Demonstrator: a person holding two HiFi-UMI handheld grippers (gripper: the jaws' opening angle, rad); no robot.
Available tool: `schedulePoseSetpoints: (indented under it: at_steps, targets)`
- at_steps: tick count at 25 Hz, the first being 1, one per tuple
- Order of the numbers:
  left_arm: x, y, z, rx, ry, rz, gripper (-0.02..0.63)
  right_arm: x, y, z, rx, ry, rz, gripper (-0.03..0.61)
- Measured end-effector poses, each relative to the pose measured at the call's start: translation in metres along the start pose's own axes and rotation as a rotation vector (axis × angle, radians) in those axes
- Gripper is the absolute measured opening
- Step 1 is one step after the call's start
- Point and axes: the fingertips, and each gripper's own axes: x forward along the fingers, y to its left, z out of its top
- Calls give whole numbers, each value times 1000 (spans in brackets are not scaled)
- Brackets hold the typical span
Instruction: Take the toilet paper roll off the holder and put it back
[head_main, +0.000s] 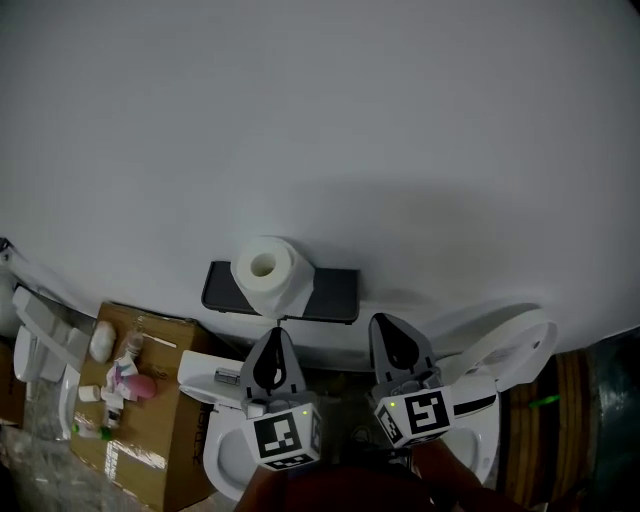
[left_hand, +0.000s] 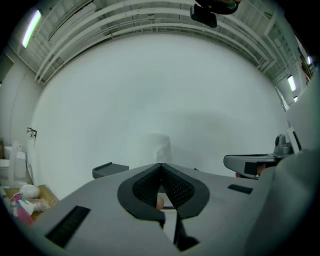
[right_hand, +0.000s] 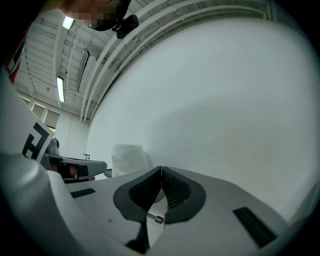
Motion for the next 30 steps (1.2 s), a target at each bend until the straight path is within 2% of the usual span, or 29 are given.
schedulePoseSetpoints:
  at_steps: [4,10,15,17,19,24,30]
  targets:
    - [5,1,3,-7,6,18,15,14,-1,-4,3,6,36,18]
    - [10,5,18,2,-13,-1,29,27,-8,-6,8,8,14,18]
    - [21,1,23,2,22,-70,307,34,-6,-7,14,5,5,18]
    - [29,6,26,20,16,-52,387,36,-4,-8,13,6,3,18]
    - [39,13,26,39,17,-26,428,37,-5,-7,12,5,-2,18]
    - [66,24,14,59,48,-26,453,37,-7,-5,7,-1,-17,18]
    - [85,22,15,96,38,-39,454,39,-9,-4,3,0,-30,18]
